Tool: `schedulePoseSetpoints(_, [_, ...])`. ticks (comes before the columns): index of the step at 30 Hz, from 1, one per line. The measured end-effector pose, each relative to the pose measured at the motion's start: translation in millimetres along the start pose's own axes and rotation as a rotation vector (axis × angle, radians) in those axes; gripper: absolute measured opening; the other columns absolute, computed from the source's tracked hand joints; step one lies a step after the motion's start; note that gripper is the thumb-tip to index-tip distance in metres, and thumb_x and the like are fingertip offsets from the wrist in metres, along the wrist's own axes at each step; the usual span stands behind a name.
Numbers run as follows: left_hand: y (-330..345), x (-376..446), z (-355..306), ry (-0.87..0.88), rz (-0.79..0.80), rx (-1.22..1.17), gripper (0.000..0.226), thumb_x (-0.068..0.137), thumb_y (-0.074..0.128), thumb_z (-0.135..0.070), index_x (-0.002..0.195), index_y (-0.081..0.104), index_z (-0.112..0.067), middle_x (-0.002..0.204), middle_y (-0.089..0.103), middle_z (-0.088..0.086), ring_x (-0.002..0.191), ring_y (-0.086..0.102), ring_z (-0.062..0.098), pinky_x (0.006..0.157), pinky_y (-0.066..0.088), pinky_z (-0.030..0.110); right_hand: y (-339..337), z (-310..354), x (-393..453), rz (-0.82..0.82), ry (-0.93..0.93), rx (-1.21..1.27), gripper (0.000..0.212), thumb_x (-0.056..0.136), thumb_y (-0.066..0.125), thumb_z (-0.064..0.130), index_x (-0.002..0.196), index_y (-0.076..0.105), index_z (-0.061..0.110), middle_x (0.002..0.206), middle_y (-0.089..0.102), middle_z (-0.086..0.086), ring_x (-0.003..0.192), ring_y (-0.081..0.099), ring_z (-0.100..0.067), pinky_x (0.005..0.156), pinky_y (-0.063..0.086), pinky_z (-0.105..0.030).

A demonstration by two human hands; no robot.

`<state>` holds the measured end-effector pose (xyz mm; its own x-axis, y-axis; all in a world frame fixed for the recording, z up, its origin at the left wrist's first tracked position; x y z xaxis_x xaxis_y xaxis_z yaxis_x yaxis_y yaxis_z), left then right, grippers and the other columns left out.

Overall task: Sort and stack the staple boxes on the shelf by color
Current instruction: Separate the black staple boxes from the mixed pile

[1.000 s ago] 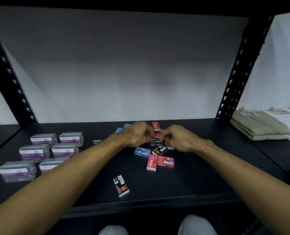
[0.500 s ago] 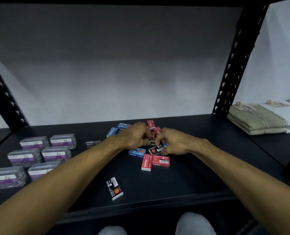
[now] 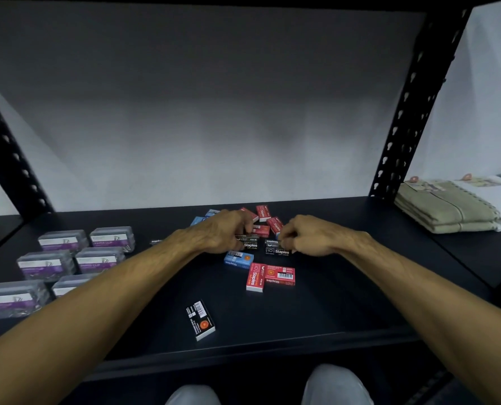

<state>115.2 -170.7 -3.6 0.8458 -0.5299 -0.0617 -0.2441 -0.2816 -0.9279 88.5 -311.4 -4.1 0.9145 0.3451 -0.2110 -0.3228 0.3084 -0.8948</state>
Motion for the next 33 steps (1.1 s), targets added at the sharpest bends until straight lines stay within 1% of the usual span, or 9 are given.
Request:
schedulePoseSetpoints(4, [0,0,-1,0.007,0.016,0.025,0.038,0.085,0.072,-0.011,0.120,0.059,-0.019,0.099,0.057,-0.007,0.083,0.056,0.007,0.071,0.042,0.018,-2,-2,0,-0.005,0.013,0.037,0.025,0.097,0.056,0.026,0.119,0.066,0.022,0.122,0.064,0.006,0.108,0.059,-0.009,0.094,0.046,-0.030])
schedulePoseSetpoints(8, [0,2,2,-0.001,0.029,0.011,0.037,0.086,0.071,-0.012,0.122,0.062,-0.017,0.115,0.063,-0.001,0.094,0.057,0.010,0.079,0.045,0.019,-3,0,-3,0.002,0.015,0.054,0.031,0.094,0.061,0.026,0.125,0.062,0.021,0.110,0.062,0.010,0.105,0.059,-0.008,0.090,0.045,-0.026])
schedulePoseSetpoints(12, [0,1,1,0.009,0.036,0.010,0.034,0.089,0.069,-0.015,0.123,0.064,-0.014,0.121,0.063,-0.001,0.097,0.055,0.007,0.078,0.042,0.016,-2,1,-3,0.002,0.014,0.072,0.033,0.093,0.061,0.025,0.126,0.061,0.022,0.108,0.060,0.011,0.104,0.057,-0.008,0.090,0.043,-0.025])
schedulePoseSetpoints(16, [-4,-1,7,-0.031,0.029,-0.053,0.027,0.087,0.072,-0.015,0.114,0.068,-0.017,0.113,0.067,-0.003,0.093,0.060,0.006,0.078,0.044,0.016,3,2,0,0.007,0.012,0.033,0.031,0.087,0.071,0.031,0.116,0.064,0.023,0.103,0.061,0.010,0.095,0.059,-0.007,0.076,0.043,-0.020])
schedulePoseSetpoints(18, [-10,-6,12,-0.065,0.029,-0.089,0.024,0.085,0.074,-0.015,0.108,0.069,-0.021,0.102,0.067,-0.009,0.088,0.061,0.004,0.071,0.043,0.013,3,3,1,-0.014,-0.006,0.003,0.023,0.088,0.071,0.027,0.109,0.066,0.022,0.103,0.062,0.008,0.096,0.060,-0.009,0.077,0.045,-0.020])
schedulePoseSetpoints(22, [-34,-29,23,-0.102,-0.008,-0.082,0.027,0.082,0.078,-0.016,0.106,0.070,-0.021,0.090,0.063,-0.016,0.081,0.060,-0.001,0.070,0.045,0.011,-4,15,1,-0.069,-0.032,0.029,0.016,0.089,0.070,0.022,0.105,0.068,0.020,0.098,0.066,0.005,0.090,0.063,-0.009,0.078,0.052,-0.025])
schedulePoseSetpoints(25, [-56,-51,38,-0.142,-0.050,-0.022,0.026,0.078,0.080,-0.016,0.102,0.071,-0.022,0.088,0.067,-0.011,0.081,0.063,0.007,0.064,0.043,0.011,-9,36,3,-0.120,-0.080,0.055,0.009,0.088,0.071,0.024,0.096,0.069,0.022,0.090,0.067,0.006,0.085,0.064,-0.010,0.075,0.052,-0.027])
schedulePoseSetpoints(29, [-76,-82,62,-0.189,-0.047,0.048,0.019,0.077,0.079,-0.014,0.088,0.072,-0.027,0.084,0.070,-0.012,0.081,0.066,0.011,0.070,0.050,0.021,-2,77,10,-0.155,-0.162,0.042,0.003,0.088,0.071,0.022,0.087,0.069,0.020,0.080,0.067,0.007,0.073,0.061,-0.006,0.066,0.046,-0.022])
schedulePoseSetpoints(33, [-80,-104,80,-0.223,-0.048,0.086,0.019,0.077,0.080,-0.013,0.093,0.075,-0.021,0.087,0.073,-0.007,0.083,0.067,0.011,0.073,0.053,0.023,17,114,18,-0.146,-0.244,0.013,0.010,0.087,0.070,0.017,0.079,0.066,0.021,0.074,0.068,0.004,0.066,0.060,-0.006,0.063,0.045,-0.020])
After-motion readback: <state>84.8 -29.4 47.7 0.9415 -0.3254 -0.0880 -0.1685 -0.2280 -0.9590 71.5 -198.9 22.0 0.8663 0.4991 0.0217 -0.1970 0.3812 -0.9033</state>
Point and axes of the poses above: each hand's wrist, its own x-axis towards the middle knuckle, its own y-axis out of the palm, z = x × y, the point moved 9 cm from there along x, towards the middle knuckle
